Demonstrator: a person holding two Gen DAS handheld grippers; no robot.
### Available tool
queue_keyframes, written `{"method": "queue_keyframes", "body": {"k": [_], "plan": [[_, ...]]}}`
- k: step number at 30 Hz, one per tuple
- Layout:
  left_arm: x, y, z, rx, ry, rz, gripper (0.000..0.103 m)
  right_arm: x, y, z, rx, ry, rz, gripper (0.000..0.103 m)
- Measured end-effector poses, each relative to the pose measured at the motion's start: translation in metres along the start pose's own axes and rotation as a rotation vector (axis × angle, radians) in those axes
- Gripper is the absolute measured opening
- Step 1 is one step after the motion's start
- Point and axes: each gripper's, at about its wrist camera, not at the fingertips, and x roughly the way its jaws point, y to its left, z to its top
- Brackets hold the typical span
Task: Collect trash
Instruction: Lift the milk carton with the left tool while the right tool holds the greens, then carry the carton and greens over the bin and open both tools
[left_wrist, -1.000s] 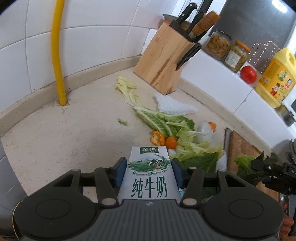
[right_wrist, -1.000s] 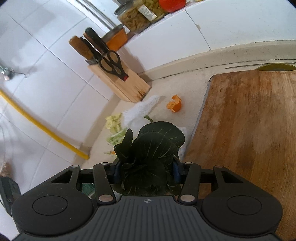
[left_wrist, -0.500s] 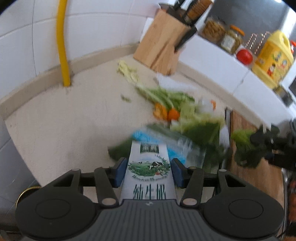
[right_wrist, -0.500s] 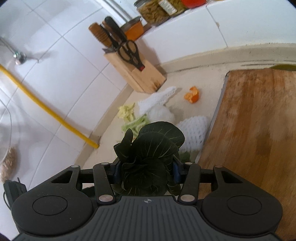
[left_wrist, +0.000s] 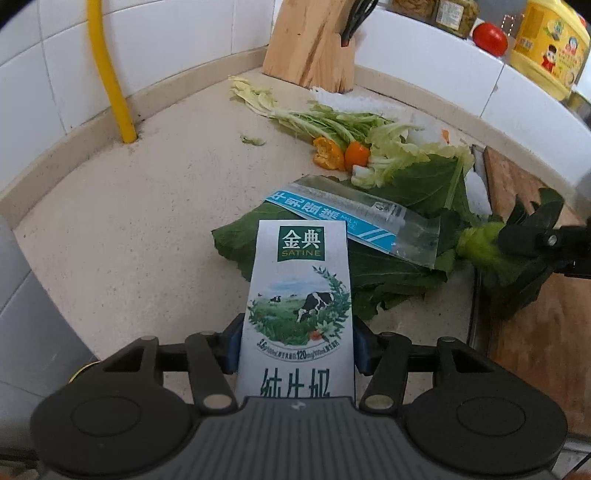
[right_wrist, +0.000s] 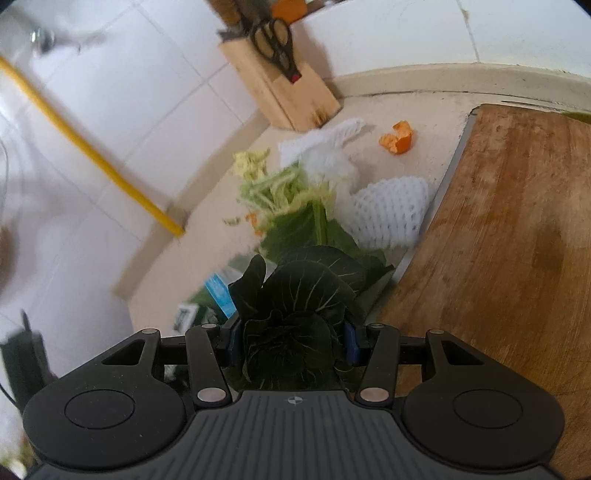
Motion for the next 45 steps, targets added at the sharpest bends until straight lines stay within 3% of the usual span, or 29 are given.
{"method": "queue_keyframes", "body": {"k": [5, 15, 33, 45], "plan": [[-0.008, 0.001, -0.001, -0.002, -0.013, -0.018, 0.048, -0.004, 0.005, -0.003, -0.019, -0.002, -0.007, 0.055], [-0.050, 0.025, 0.004, -0.093, -0.105, -0.093, 0.048, -0.016, 0.018, 0.000, 0.062, -0.026, 0.144, 0.054], [-0.070, 0.048, -0.013, -0.168, -0.151, -0.106, 0.048, -0.014, 0.059, -0.009, 0.024, -0.020, 0.212, 0.054], [-0.086, 0.068, -0.003, -0.196, -0.215, -0.055, 0.048, -0.012, 0.082, -0.002, -0.013, -0.032, 0.251, 0.054]]}}
